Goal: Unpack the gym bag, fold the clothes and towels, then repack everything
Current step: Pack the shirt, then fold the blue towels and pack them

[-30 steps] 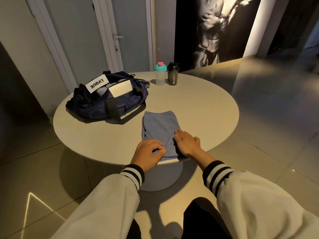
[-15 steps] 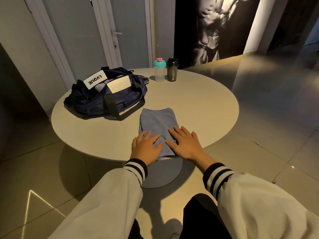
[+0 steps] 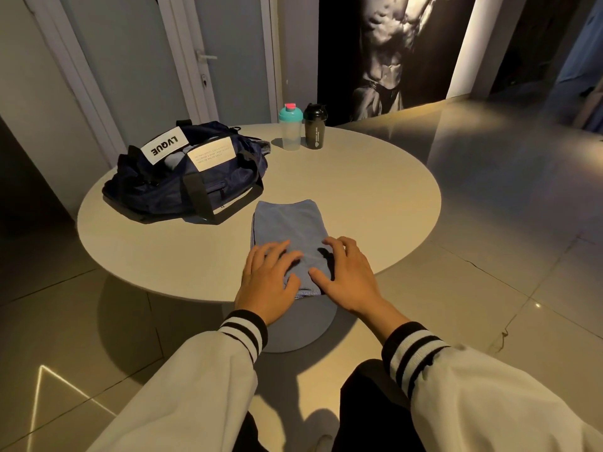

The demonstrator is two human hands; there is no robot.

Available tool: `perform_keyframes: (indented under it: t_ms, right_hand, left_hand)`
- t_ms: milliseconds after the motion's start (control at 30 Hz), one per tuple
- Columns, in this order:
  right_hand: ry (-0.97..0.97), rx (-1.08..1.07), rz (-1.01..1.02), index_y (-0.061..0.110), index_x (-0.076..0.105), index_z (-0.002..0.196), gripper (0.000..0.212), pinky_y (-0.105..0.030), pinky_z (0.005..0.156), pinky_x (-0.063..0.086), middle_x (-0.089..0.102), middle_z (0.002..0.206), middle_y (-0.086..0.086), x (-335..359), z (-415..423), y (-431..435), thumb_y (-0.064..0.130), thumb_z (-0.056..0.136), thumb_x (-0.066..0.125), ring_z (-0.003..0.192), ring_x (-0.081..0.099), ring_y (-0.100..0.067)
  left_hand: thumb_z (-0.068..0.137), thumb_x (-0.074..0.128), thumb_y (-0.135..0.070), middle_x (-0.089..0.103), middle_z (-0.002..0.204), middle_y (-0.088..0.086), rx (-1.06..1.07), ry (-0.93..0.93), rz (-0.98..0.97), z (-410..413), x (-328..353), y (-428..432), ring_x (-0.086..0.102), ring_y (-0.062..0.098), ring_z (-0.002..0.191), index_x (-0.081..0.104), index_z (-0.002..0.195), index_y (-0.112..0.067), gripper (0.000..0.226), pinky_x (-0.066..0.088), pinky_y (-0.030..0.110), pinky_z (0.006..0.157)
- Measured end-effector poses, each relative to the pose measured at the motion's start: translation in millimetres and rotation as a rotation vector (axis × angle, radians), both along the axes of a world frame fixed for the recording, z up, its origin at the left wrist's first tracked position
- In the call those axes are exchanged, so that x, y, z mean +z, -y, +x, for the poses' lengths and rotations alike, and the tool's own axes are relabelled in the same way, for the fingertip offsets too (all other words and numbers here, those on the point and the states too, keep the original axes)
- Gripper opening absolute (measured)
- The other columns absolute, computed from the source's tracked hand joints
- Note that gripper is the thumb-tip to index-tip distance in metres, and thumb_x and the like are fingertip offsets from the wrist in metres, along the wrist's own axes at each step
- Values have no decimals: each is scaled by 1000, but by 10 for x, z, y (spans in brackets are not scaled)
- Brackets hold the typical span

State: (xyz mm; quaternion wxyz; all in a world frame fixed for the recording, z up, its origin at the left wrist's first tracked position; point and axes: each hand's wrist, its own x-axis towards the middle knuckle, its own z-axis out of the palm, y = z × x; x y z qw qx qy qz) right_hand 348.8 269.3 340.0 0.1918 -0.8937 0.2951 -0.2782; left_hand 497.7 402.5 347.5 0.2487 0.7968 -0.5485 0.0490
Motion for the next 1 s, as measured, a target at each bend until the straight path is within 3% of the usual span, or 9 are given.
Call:
perform_keyframes:
  t_ms: [67,167,333,433,567,633,733,900,1000]
  right_hand:
    - [33,-19,-39,25,49,126,45,-40,98,44,47,123,1,-36,-8,-41,54,93,56,109,51,-19]
    - [36,-32,-70,24,57,112,31,-38,91,45,51,112,3,-59,-35,-85,50,97,52,99,52,-17]
    - [-38,-11,64,29,54,139,45,-38,111,36,31,156,-2,-39,-78,-87,50,100,47,137,35,-21]
    - [-15,-12,106,26,53,143,47,-38,118,28,23,161,-3,-42,-131,-112,46,101,49,144,25,-21]
    - [54,18,80,21,56,140,48,-36,119,26,35,153,-2,-64,-225,-209,45,100,53,141,29,-19]
    - [28,56,32,21,58,138,54,-39,115,29,46,144,-2,-50,-272,-228,54,95,54,134,38,-19]
    - [-72,135,-1,31,54,140,67,-31,110,22,49,136,2,-30,-351,-253,65,82,55,129,36,-18]
    - [-26,154,-20,27,66,122,35,-39,95,42,59,115,-3,63,-339,-241,18,88,70,110,49,-27]
    - [16,171,-10,26,67,115,25,-38,86,47,64,107,0,244,-305,-249,14,93,64,97,57,-23]
  left_hand:
    - [101,46,-40,56,141,-8,-87,-5,-27,-44,-23,-38,44,17,132,60,132,-31,35,31,37,116]
    - [102,44,-53,52,146,-11,-69,-60,25,-75,1,-54,41,14,137,57,136,-34,41,26,33,117]
    - [94,42,-71,26,164,-12,-65,-63,218,-82,62,-101,19,13,150,35,153,-39,67,13,37,123]
    - [91,41,-75,15,167,-11,-61,-16,271,-66,42,-161,12,16,153,24,157,-41,77,11,40,125]
    - [94,59,-56,33,160,-5,-112,15,129,-53,-59,-255,29,19,146,38,151,-37,63,26,43,121]
    - [91,71,-37,55,135,-5,-141,-32,-38,-84,-82,-282,50,18,124,56,129,-29,42,41,36,106]
    - [89,72,-19,60,111,-5,-149,-48,-115,-146,-80,-327,55,19,103,60,106,-23,21,43,29,91]
    - [99,63,-26,67,110,-2,-104,-242,-97,-152,38,-422,60,19,100,66,116,-20,19,49,32,87]
    - [100,61,-33,68,108,-3,-41,-390,-123,-142,214,-455,62,14,97,66,122,-21,26,47,18,80]
